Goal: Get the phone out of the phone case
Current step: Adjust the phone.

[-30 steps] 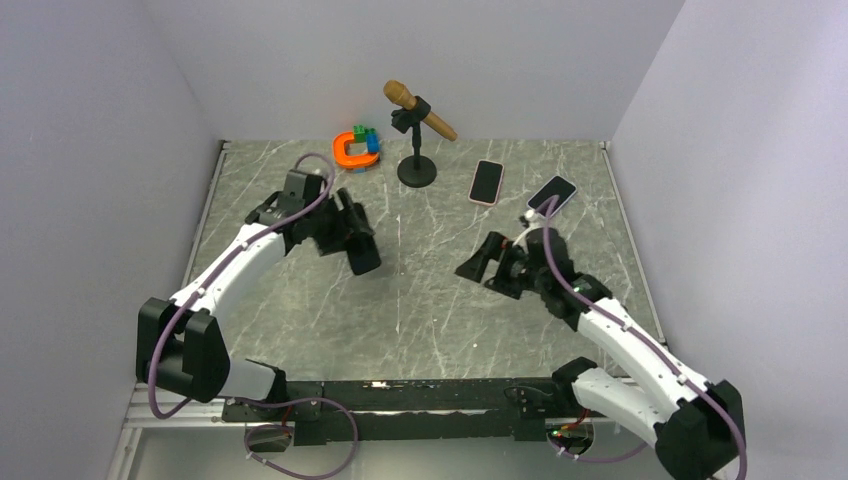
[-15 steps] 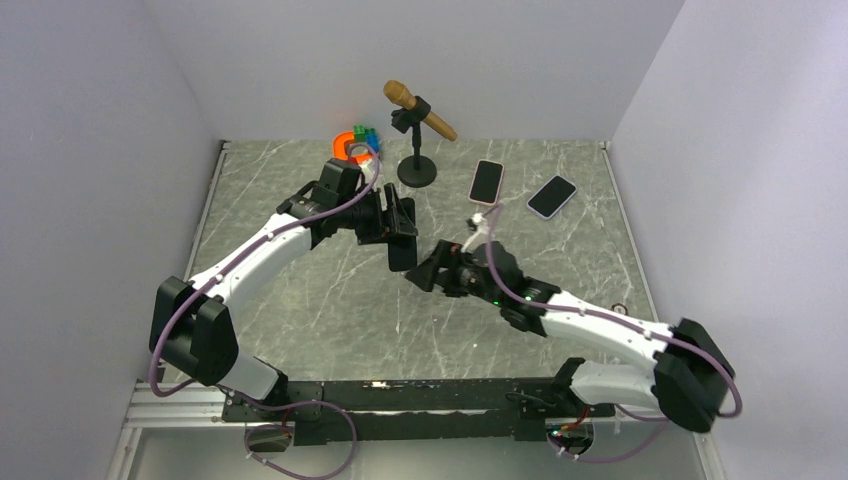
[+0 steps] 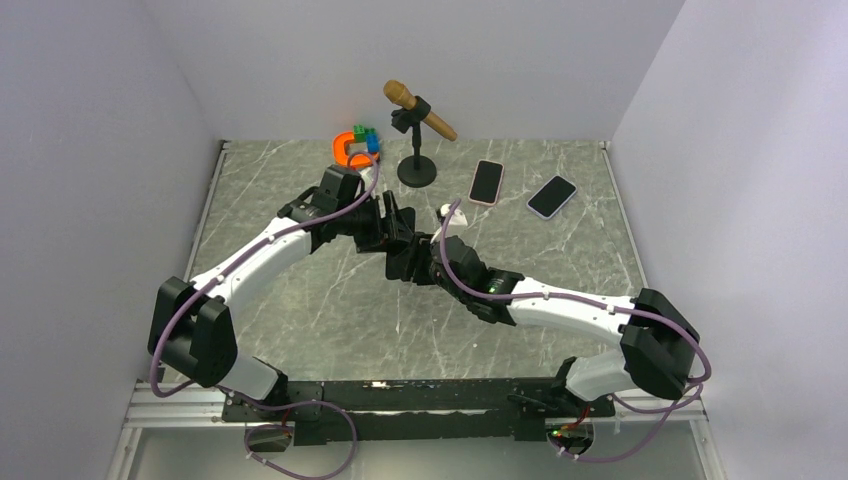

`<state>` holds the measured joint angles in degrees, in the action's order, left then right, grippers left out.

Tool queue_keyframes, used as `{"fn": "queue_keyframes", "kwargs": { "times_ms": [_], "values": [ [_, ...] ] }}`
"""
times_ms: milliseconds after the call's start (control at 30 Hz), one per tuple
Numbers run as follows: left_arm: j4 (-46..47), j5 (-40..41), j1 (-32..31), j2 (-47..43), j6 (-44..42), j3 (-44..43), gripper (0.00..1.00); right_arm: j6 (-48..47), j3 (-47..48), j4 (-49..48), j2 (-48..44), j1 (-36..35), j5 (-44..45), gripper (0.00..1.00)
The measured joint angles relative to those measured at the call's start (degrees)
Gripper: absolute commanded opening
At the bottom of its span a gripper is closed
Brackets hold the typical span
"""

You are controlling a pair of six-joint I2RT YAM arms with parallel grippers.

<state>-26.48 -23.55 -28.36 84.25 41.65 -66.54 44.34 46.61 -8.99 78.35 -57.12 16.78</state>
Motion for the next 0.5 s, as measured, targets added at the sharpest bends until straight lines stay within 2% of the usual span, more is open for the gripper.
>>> {"fn": "queue_keyframes", "kwargs": {
  "times_ms": [33,67,133,167,200,233,267,367,500],
  "values": [
    [0.02,-0.11,-0.02,-0.07,0.02,0.00,0.00,0.09,0.00,-0.04,-0.02,-0.11,0.83,0.48],
    [0.09,-0.33,-0.02,-0.11,0.04,0.00,0.00,0.15,0.02,-0.02,0.00,-0.11,1.40,0.41],
    [0.35,-0.83,-0.02,-0.17,0.09,0.13,0.00,0.04,0.02,0.04,0.15,-0.11,2.43,0.10],
    [0.50,-1.03,-0.02,-0.17,0.09,0.22,0.00,0.11,0.04,0.04,0.26,-0.15,2.86,0.00],
    [0.76,-1.27,-0.02,-0.17,0.09,0.35,0.01,0.50,0.04,-0.07,0.35,-0.15,3.10,0.00],
    [0.96,-1.73,0.04,-0.22,-0.24,0.42,0.12,1.33,-0.04,0.37,0.39,-0.15,3.58,0.00],
    [1.40,-1.88,0.15,-0.26,-0.55,0.44,0.29,1.92,-0.04,0.26,0.39,-0.13,3.74,0.00],
    [1.86,-2.49,0.20,-0.44,-0.96,0.42,0.67,2.34,-0.70,-0.57,-0.39,-0.13,4.00,0.00],
    [0.92,-2.84,-0.98,-2.08,-2.05,0.04,0.92,2.27,-6.01,-4.31,-5.95,-0.31,3.21,0.00]
  ]
}}
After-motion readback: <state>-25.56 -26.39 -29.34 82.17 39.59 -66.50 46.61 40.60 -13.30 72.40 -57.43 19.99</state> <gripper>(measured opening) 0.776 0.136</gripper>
